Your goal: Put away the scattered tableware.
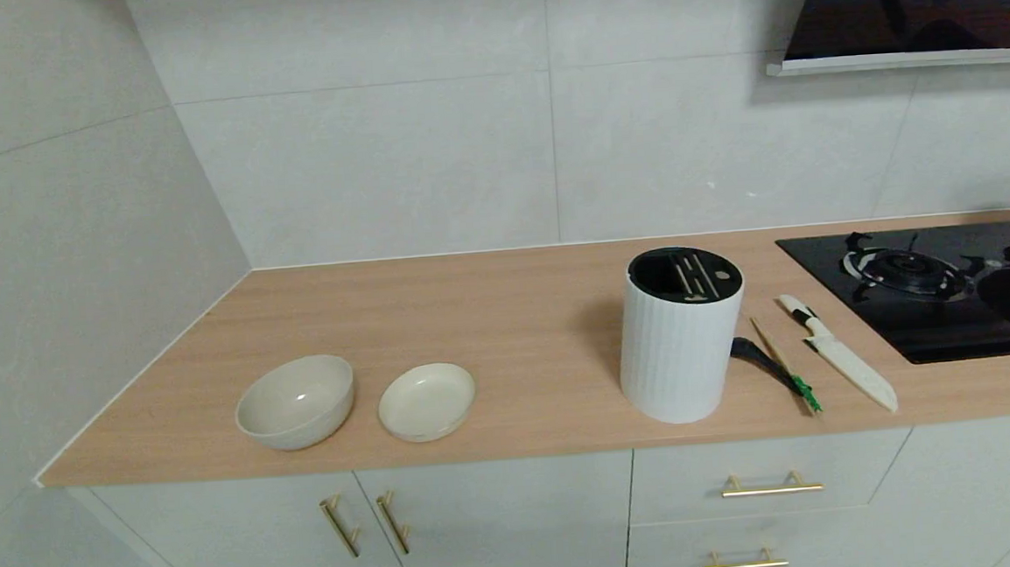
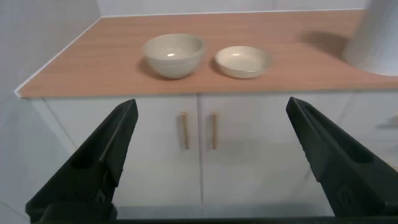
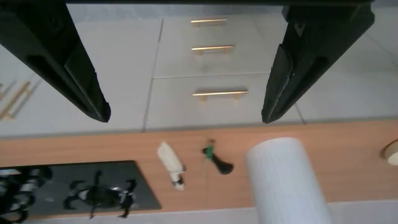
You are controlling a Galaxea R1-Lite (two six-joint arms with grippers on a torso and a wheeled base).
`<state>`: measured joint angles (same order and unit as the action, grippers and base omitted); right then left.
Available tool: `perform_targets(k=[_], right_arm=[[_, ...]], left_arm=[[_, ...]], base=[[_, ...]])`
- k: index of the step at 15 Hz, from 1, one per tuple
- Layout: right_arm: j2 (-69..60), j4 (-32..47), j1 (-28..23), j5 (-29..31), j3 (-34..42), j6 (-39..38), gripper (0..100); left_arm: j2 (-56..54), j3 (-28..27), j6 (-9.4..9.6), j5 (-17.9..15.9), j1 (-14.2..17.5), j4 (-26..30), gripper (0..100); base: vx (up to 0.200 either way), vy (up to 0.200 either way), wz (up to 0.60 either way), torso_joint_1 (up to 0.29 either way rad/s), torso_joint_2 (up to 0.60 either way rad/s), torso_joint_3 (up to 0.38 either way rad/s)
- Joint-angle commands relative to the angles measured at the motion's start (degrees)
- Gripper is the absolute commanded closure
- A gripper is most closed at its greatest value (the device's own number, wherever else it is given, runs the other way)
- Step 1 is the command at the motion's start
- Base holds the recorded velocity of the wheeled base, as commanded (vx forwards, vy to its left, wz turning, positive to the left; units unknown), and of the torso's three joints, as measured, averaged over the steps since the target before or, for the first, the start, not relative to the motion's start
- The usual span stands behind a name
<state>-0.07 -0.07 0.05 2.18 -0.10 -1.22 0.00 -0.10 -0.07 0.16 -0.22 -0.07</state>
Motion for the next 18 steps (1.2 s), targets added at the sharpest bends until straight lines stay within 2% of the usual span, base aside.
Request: perform_targets(k=[1,18], right_arm=[[0.1,0.0,0.0,0.0,0.0,0.0,0],[0.1,0.0,0.0,-0.1,0.0,0.0,0]], left_arm=[[0.0,0.0,-0.01,0.0,0.0,0.0,0],[0.0,0.0,-0.01,0.1,0.0,0.0,0]], base=[[0.0,0.2,0.0,0.002,0.0,0.002],[0.0,0.2,0.0,0.002,0.0,0.001]])
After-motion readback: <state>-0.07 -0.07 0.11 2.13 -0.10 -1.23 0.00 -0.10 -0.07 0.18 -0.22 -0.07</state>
